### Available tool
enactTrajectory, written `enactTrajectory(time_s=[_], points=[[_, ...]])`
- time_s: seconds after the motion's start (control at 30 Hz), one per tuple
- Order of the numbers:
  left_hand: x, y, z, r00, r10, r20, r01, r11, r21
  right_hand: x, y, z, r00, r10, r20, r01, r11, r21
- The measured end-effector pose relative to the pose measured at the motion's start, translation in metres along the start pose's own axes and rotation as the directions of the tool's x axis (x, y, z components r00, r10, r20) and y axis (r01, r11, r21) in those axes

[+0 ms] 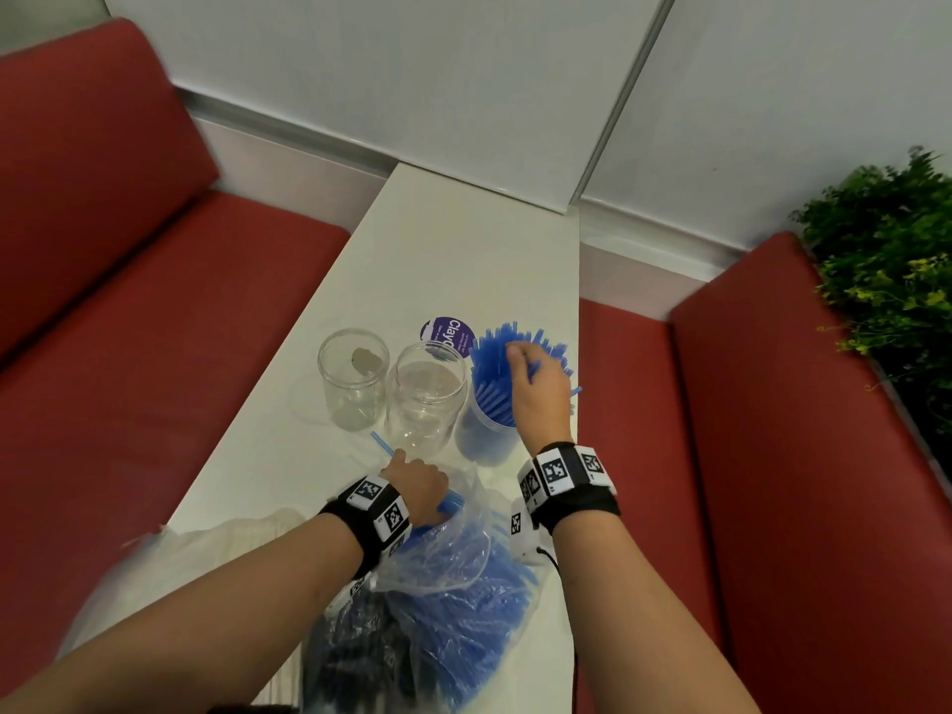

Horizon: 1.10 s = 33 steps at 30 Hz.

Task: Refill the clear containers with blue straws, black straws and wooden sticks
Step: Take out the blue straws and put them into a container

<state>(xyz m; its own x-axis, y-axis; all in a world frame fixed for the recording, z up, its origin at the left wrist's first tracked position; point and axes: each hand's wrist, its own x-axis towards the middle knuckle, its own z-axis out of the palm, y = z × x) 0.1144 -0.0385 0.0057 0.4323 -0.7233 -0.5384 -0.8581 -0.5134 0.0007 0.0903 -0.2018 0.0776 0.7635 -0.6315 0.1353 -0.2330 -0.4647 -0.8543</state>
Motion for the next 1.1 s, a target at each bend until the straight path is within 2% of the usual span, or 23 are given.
enactTrajectory(time_s=[0.07, 0.1, 0.2, 0.27, 0.3, 0.33, 0.4, 0.43, 0.47, 0.53, 0.6, 0.63, 0.67, 0.7, 0.73, 0.77, 0.8, 0.83, 0.87, 1.0, 1.1], points=[[-0.002, 0.0, 0.003, 1.0, -0.007, 0.022, 0.006, 0.999, 0.04, -0.003, 0.004, 0.0, 0.999, 0.004, 0.053, -0.002, 0.999, -0.045], [-0.003, -0.001, 0.003, 1.0, -0.012, 0.021, 0.011, 0.998, 0.07, -0.004, 0.003, -0.003, 1.0, 0.005, 0.029, -0.005, 1.0, -0.01], [-0.004, -0.001, 0.002, 1.0, -0.01, 0.002, 0.01, 0.989, 0.15, -0.009, -0.007, -0.01, 0.985, -0.067, -0.158, 0.081, 0.993, 0.089], [-0.006, 0.0, -0.001, 1.0, -0.007, -0.012, 0.009, 0.983, 0.182, -0.009, -0.009, -0.012, 0.956, -0.198, -0.216, 0.199, 0.98, -0.016], [-0.007, 0.0, -0.002, 1.0, -0.008, -0.012, 0.01, 0.982, 0.19, -0.007, -0.008, -0.013, 0.953, -0.255, -0.161, 0.232, 0.961, -0.15], [-0.009, 0.0, -0.003, 1.0, -0.011, -0.009, 0.012, 0.981, 0.191, -0.007, -0.006, -0.013, 0.964, -0.259, -0.055, 0.231, 0.923, -0.308], [-0.013, 0.001, -0.006, 1.0, -0.025, 0.002, 0.024, 0.985, 0.174, -0.012, 0.002, -0.009, 0.983, -0.107, 0.148, 0.168, 0.848, -0.503], [-0.015, 0.001, -0.007, 1.0, -0.028, 0.007, 0.027, 0.986, 0.163, -0.016, 0.005, -0.008, 0.978, -0.078, 0.193, 0.166, 0.854, -0.494], [-0.017, 0.001, -0.008, 1.0, -0.03, 0.01, 0.028, 0.989, 0.148, -0.022, 0.007, -0.009, 0.973, -0.128, 0.191, 0.201, 0.878, -0.434], [-0.022, 0.0, -0.01, 1.0, -0.03, 0.006, 0.029, 0.992, 0.125, -0.035, 0.003, -0.011, 0.941, -0.333, 0.064, 0.338, 0.902, -0.268], [-0.028, -0.001, -0.012, 0.999, -0.035, 0.006, 0.034, 0.994, 0.105, -0.05, 0.001, -0.008, 0.921, -0.389, -0.032, 0.383, 0.915, -0.129], [-0.03, -0.001, -0.013, 0.999, -0.044, 0.013, 0.043, 0.994, 0.099, -0.057, -0.001, -0.005, 0.939, -0.345, 0.011, 0.345, 0.937, -0.058], [-0.032, -0.001, -0.015, 0.998, -0.056, 0.02, 0.054, 0.994, 0.095, -0.064, -0.004, -0.001, 0.956, -0.261, 0.132, 0.262, 0.965, 0.01], [-0.034, -0.001, -0.019, 0.997, -0.07, 0.023, 0.068, 0.993, 0.094, -0.07, -0.006, 0.004, 0.938, -0.16, 0.307, 0.156, 0.987, 0.039], [-0.036, 0.0, -0.022, 0.996, -0.087, 0.024, 0.084, 0.993, 0.088, -0.075, -0.005, 0.01, 0.872, -0.06, 0.486, 0.063, 0.998, 0.01], [-0.039, 0.0, -0.025, 0.994, -0.103, 0.024, 0.101, 0.992, 0.071, -0.08, -0.001, 0.016, 0.777, 0.033, 0.628, 0.013, 0.998, -0.069], [-0.041, 0.001, -0.028, 0.993, -0.112, 0.024, 0.111, 0.993, 0.05, -0.084, 0.005, 0.022, 0.687, 0.112, 0.718, 0.008, 0.987, -0.162], [-0.044, 0.002, -0.031, 0.993, -0.117, 0.024, 0.116, 0.993, 0.034, -0.088, 0.01, 0.027, 0.628, 0.165, 0.76, 0.032, 0.971, -0.238], [-0.047, 0.003, -0.033, 0.993, -0.118, 0.029, 0.118, 0.993, 0.019, -0.093, 0.015, 0.031, 0.611, 0.192, 0.768, 0.058, 0.957, -0.286], [-0.06, 0.002, -0.048, 0.992, -0.129, -0.006, 0.129, 0.99, -0.051, -0.11, 0.031, 0.048, 0.696, 0.23, 0.68, 0.018, 0.941, -0.337], [-0.073, 0.006, -0.068, 0.989, -0.139, 0.055, 0.137, 0.99, 0.044, -0.111, 0.032, 0.055, 0.746, 0.218, 0.629, 0.028, 0.934, -0.357]])
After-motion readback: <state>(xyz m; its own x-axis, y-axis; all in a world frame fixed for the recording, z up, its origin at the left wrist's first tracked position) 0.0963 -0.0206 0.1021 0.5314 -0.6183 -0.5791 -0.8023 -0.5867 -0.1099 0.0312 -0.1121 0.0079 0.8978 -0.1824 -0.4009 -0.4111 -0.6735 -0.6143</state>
